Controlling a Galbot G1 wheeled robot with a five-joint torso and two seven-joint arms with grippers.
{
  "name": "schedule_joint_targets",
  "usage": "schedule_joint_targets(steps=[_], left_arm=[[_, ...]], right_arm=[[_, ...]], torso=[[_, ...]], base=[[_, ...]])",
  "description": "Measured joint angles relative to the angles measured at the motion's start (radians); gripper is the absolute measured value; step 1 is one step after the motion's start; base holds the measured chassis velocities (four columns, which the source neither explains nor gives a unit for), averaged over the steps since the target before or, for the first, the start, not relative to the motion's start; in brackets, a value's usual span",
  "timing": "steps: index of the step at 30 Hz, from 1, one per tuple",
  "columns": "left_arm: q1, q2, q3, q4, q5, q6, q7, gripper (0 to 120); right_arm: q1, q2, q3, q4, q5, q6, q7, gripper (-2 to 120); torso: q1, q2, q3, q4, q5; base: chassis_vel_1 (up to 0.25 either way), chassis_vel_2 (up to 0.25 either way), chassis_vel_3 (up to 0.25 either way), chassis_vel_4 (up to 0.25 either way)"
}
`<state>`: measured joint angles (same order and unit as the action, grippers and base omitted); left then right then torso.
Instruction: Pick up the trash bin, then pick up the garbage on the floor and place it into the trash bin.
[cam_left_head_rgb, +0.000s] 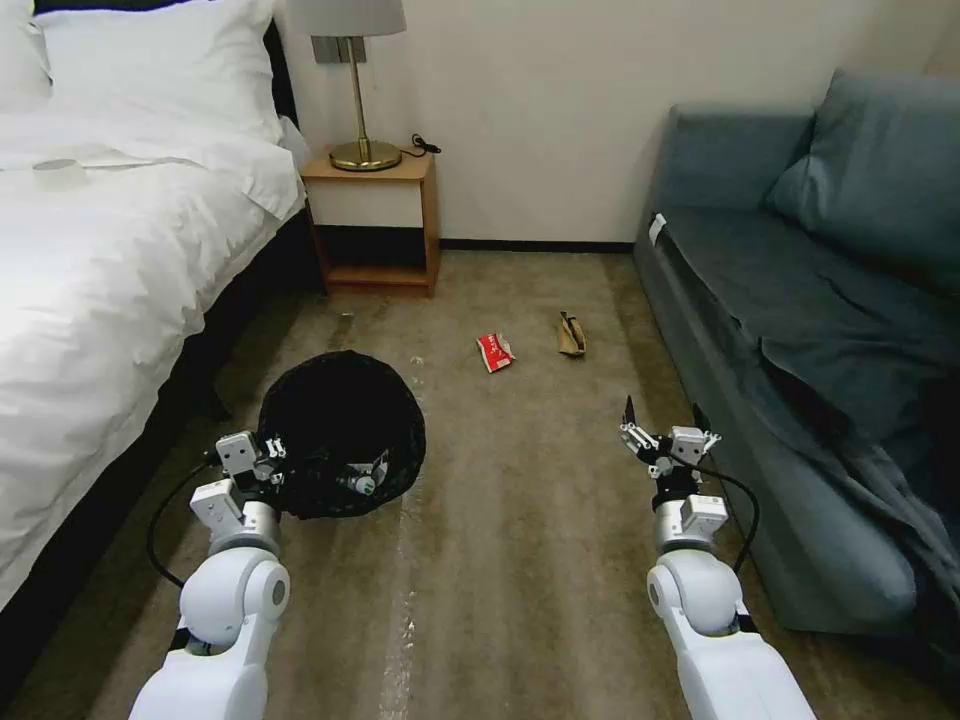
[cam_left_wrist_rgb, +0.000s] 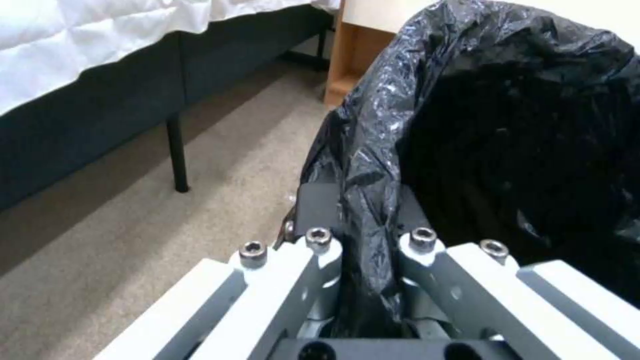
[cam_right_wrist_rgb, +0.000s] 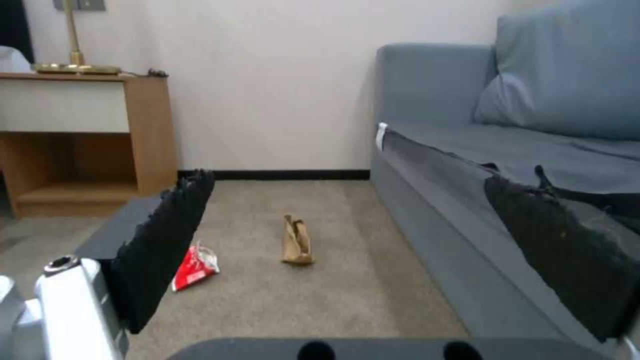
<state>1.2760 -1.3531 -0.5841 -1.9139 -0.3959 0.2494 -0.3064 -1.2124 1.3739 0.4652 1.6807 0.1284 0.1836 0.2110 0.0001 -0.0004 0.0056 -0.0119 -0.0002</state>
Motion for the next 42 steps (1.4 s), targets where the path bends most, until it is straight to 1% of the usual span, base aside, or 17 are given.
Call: schedule_joint_targets(steps=[15, 29, 42], left_arm=[[0.007, -0.010, 0.000, -0.025, 0.017, 0.002, -0.003, 4], [0.020, -0.022, 0.006, -0.035, 0.032, 0.003, -0.004, 4], [0.021, -0.022, 0.004, -0.036, 0.035, 0.000, -0.004, 4]], right_arm=[[-0.014, 0.003, 0.020, 0.004, 0.013, 0.032, -0.054, 100], [-0.030, 0.006, 0.027, 0.008, 0.013, 0.035, -0.059, 100], [-0.032, 0.009, 0.033, 0.005, 0.014, 0.035, -0.062, 100]], torso=[[0.000, 0.000, 0.000, -0.0001, 0.0000], [0.000, 0.000, 0.000, -0.0001, 0.0000], [0.000, 0.000, 0.000, -0.0001, 0.0000]], base=[[0.000, 0.000, 0.000, 0.000], [0.000, 0.000, 0.000, 0.000], [0.000, 0.000, 0.000, 0.000]])
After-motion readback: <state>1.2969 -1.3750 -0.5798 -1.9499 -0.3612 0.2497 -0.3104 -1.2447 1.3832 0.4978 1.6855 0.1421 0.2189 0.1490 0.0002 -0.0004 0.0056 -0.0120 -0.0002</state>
